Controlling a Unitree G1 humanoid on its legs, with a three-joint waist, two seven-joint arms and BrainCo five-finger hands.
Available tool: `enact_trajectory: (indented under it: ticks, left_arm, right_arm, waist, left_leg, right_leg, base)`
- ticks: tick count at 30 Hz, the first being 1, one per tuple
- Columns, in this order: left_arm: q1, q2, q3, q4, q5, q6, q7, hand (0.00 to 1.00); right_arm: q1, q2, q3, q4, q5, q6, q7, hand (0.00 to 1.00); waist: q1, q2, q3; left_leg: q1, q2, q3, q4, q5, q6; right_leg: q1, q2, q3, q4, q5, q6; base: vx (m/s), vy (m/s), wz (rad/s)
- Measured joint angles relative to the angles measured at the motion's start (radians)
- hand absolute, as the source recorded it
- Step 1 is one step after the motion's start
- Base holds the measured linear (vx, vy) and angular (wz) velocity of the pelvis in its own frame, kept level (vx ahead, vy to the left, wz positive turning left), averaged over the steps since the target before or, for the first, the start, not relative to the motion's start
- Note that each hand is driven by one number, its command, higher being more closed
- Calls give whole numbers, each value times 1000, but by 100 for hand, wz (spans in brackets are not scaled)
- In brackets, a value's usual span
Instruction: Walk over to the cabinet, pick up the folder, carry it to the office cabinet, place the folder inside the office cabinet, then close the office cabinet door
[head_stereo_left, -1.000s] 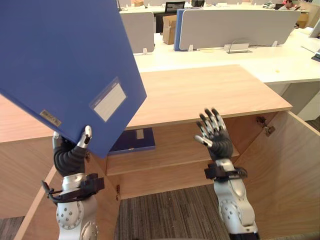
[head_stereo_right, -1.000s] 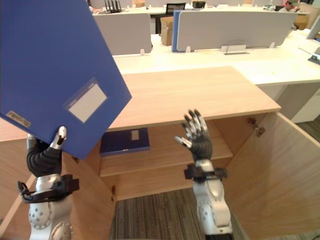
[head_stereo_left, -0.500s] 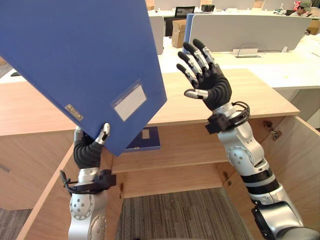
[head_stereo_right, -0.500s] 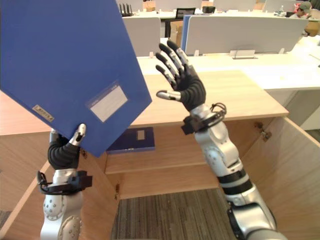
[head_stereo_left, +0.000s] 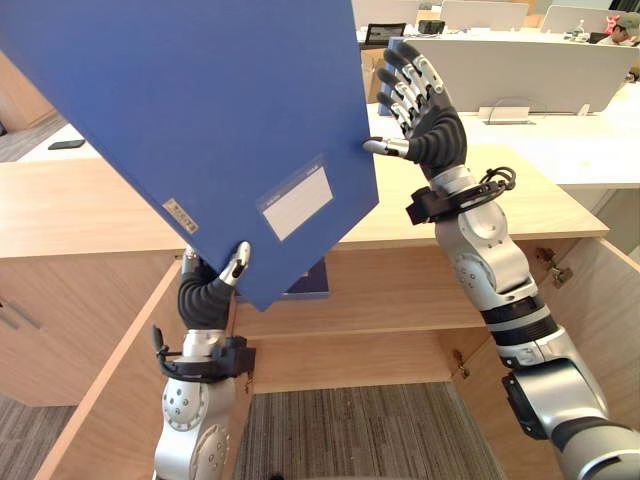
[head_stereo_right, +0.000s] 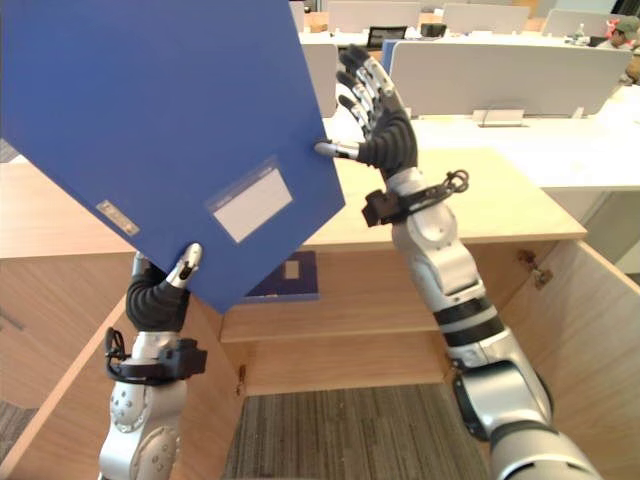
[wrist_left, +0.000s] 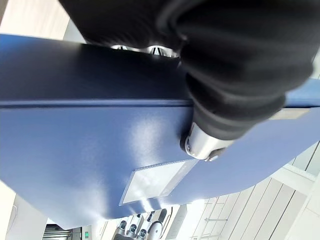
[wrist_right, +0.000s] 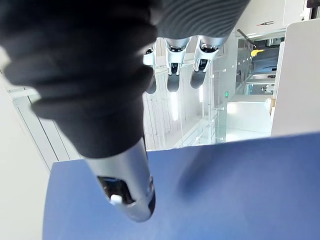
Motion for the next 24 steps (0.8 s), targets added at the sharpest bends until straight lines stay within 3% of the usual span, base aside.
enact_trajectory:
  ticks: [7,11,14,16,17,21,22,24]
  left_arm:
    - [0,5,-20,0,-1,-4,2,100]
    - [0,10,-29,0,-3,-8,2,100]
    - [-1,25,-30,5,-19,-10,2,100]
    - [0,30,-26,13,-22,-22,5,100]
    - [0,52,-27,21,-24,-33,6,100]
    - [0,112,-45,33,-52,-46,6,100]
    - [-1,125,-51,40,-56,-52,6,100]
    - [-4,158,-74,75,-79,-69,6,100]
  right_arm:
    - [-11,7,1,39,-37,0,-11,0]
    - [-20,3,33,42,-12,0,38,0]
    - [-81,-35,181,84,149,11,141,0]
    - [-109,-79,251,98,197,17,159,0]
    - [-146,-153,343,100,247,32,193,0]
    - [-193,-264,475,99,386,62,240,0]
    - [-203,-289,507,97,411,68,246,100]
    - [-223,-366,589,73,464,102,250,100]
  waist:
    - [3,7,-5]
    - [2,11,-18]
    - [1,12,-19]
    - [4,11,-20]
    - [15,11,-20]
    - [29,10,-21]
    - [32,10,-23]
    - [35,10,-37]
  left_leg:
    - [-2,0,-1,0,4,1]
    - [-15,2,-1,0,6,-1]
    - [-19,6,1,0,8,-3]
    - [-19,8,0,0,9,-5]
    - [-20,11,-1,0,11,-7]
    - [-23,17,-5,0,14,-12]
    - [-25,18,-6,0,14,-12]
    - [-34,18,-9,0,16,-13]
  right_leg:
    - [0,0,-1,-2,3,0]
    - [-8,3,-2,-13,10,-1]
    - [-9,7,0,-17,18,-4]
    - [-9,9,-1,-17,19,-5]
    - [-10,12,-2,-17,19,-6]
    - [-14,19,-3,-19,20,-9]
    - [-15,20,-4,-20,20,-9]
    - [-22,21,-5,-22,22,-11]
  base:
    - [-20,3,0]
    - [0,0,0]
    - [1,-2,-1]
    - [0,0,0]
    - [0,0,0]
    - [-39,-15,1]
    - [0,0,0]
    - [0,0,0]
